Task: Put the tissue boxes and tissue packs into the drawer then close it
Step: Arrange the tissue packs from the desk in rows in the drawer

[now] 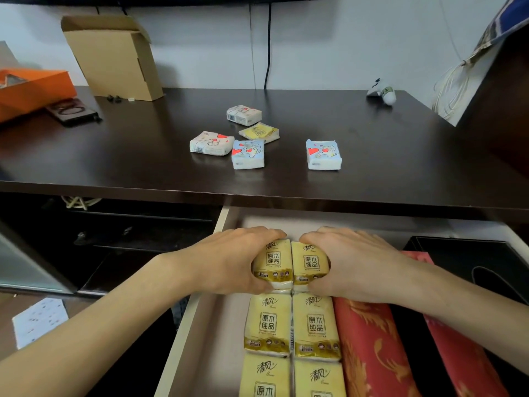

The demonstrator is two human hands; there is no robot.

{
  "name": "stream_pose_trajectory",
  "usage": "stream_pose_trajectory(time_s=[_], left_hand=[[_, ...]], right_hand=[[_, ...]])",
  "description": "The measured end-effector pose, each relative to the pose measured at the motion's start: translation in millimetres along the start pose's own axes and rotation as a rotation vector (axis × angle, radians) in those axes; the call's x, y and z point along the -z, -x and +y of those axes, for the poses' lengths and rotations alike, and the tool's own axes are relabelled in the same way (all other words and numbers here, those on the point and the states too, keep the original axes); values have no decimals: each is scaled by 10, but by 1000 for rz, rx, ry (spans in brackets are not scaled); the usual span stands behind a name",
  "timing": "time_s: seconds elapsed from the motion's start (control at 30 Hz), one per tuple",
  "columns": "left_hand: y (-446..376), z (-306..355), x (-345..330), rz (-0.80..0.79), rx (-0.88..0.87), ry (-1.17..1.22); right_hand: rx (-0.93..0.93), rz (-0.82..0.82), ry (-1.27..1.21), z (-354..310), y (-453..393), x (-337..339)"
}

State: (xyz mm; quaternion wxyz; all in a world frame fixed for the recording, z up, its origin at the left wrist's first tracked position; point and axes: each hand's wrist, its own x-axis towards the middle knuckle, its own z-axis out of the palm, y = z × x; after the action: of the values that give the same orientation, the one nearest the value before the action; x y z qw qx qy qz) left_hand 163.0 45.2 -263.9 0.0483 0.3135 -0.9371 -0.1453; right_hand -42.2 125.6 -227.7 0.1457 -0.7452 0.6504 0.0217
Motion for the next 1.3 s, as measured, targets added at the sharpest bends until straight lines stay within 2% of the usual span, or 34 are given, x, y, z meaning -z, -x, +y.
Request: stream_pose_trajectory(time_s=[0.2,0.27,0.4,0.5,0.57,0.67,0.77,0.87,1.0,1.17,1.3], left_hand=[[28,30,81,29,-29,-10],[63,20,202,74,-14,7],[145,-47,475,318,42,71],[76,-166,659,526,127,173],[-75,-248,780,586,176,119],[-343,-312,831,516,220,-33],[-502,-329,718,437,226,-134],[-542,-367,651,486,210,-152],[-535,-387,632,501,194,-144],[-504,-361,660,483,157,-119],[-520,-256,711,424,232,-91]], right_hand=[[23,-2,23,1,98,102],[31,62,9,5,144,227],[58,271,-218,55,11,572],[176,406,-388,101,-378,826],[203,467,-412,98,-763,948],[173,459,-273,58,-1379,1051],[148,347,-69,34,-1790,1043],[103,223,83,70,-1950,1013],[91,239,171,180,-1878,1022],[101,377,21,466,-1492,1016],[30,241,-145,691,-1105,971]])
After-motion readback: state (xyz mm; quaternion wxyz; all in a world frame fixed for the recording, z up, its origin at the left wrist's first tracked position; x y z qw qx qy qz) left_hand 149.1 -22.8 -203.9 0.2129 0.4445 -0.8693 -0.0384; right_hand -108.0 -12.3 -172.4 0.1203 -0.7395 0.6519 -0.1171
